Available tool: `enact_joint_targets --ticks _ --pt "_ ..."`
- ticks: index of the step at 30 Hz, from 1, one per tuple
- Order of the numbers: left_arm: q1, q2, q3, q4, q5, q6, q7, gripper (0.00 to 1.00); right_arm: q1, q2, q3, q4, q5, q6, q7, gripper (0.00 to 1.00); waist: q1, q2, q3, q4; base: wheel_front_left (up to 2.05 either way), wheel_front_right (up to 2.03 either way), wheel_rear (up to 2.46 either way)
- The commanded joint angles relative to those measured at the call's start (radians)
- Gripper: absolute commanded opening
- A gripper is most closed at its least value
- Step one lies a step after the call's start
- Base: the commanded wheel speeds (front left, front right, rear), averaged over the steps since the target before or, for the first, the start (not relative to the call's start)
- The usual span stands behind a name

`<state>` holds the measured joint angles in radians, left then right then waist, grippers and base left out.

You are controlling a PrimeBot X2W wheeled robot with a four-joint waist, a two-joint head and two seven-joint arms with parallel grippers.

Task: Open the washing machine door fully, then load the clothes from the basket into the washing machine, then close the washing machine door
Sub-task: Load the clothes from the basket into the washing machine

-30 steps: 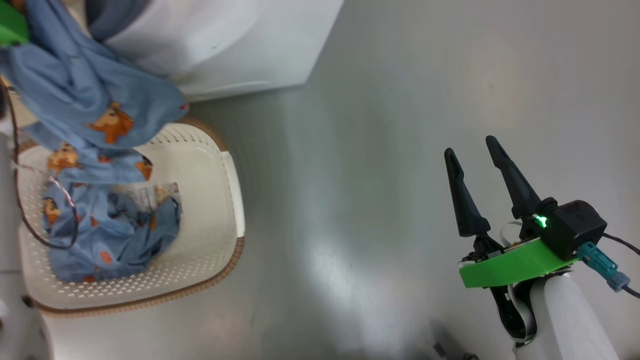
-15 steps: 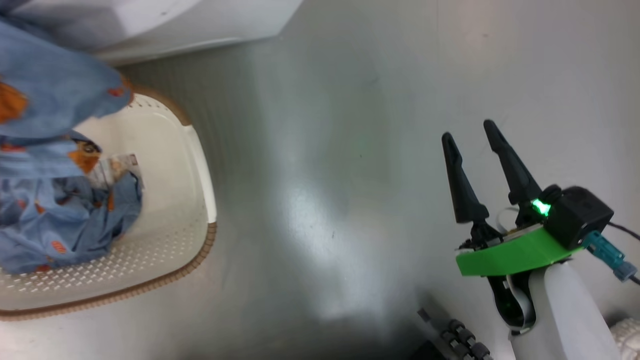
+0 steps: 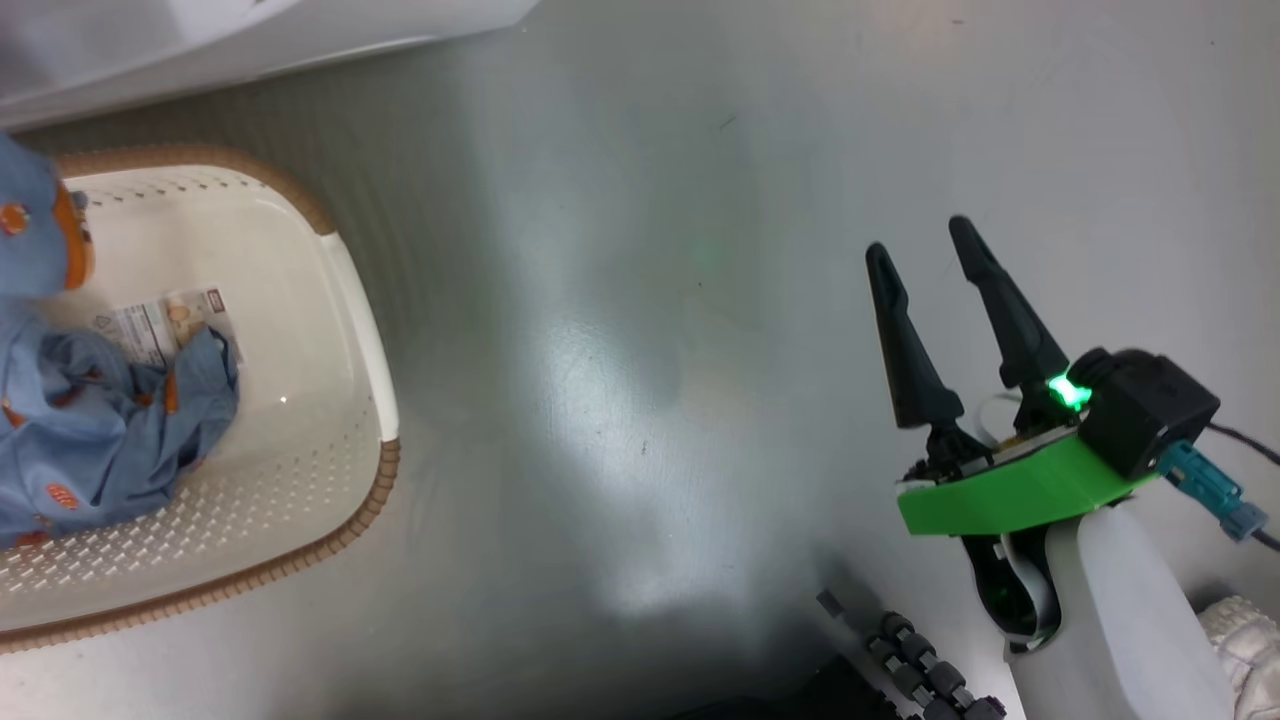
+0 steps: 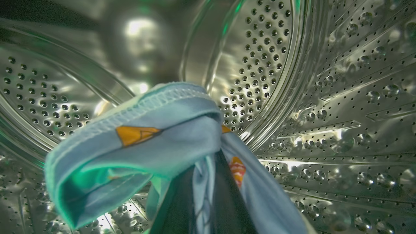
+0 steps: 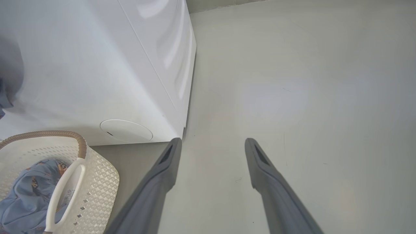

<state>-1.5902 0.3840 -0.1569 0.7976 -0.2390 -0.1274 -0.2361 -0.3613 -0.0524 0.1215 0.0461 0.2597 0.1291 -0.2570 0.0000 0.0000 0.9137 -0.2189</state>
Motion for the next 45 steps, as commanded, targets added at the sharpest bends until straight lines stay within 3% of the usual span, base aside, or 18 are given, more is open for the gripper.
enact_joint_targets --ticks 1,5,6,7,8,9,29,45 --pt "-0.020 0.047 0.000 -0.027 -0.001 -0.003 -0.014 0.00 0.013 0.002 0.026 -0.015 0.015 0.002 -0.005 1.00 0.0000 0.0000 -0.006 0.004 0.00 0.00 0.00" --pt "0.008 0.026 0.007 0.009 -0.013 0.004 -0.022 0.00 0.010 0.002 0.025 -0.009 0.013 0.002 -0.005 1.00 0.0000 0.0000 -0.023 0.010 0.00 0.00 0.00" --pt "0.019 0.023 0.008 0.018 -0.012 0.010 -0.023 0.27 0.010 0.002 0.026 -0.006 0.013 0.002 -0.005 1.00 0.0000 0.0000 -0.030 0.011 0.00 0.00 0.00" --pt "0.030 0.019 0.011 0.028 -0.017 0.012 -0.024 0.68 0.012 0.002 0.027 -0.004 0.013 0.002 -0.005 1.00 0.0000 0.0000 -0.036 0.011 0.00 0.00 0.00" --pt "0.030 0.019 0.011 0.028 -0.017 0.012 -0.024 0.68 0.012 0.002 0.027 -0.004 0.013 0.002 -0.005 1.00 0.0000 0.0000 -0.036 0.011 0.00 0.00 0.00" --pt "0.041 0.016 0.013 0.033 -0.018 0.013 -0.024 1.00 0.014 0.002 0.027 -0.003 0.012 0.002 -0.005 1.00 0.0000 0.0000 -0.041 0.011 0.00 0.00 0.00" --pt "0.230 -0.044 0.044 -0.014 -0.022 0.062 -0.026 1.00 0.028 0.002 0.005 0.000 -0.009 0.002 -0.005 1.00 0.0000 0.0000 -0.108 0.056 0.00 0.00 0.00" --pt "0.433 -0.060 0.067 -0.217 -0.027 0.115 -0.026 1.00 0.045 0.002 -0.017 -0.007 -0.019 0.002 -0.005 1.00 0.0000 0.0000 -0.138 0.089 0.00 0.00 0.00"
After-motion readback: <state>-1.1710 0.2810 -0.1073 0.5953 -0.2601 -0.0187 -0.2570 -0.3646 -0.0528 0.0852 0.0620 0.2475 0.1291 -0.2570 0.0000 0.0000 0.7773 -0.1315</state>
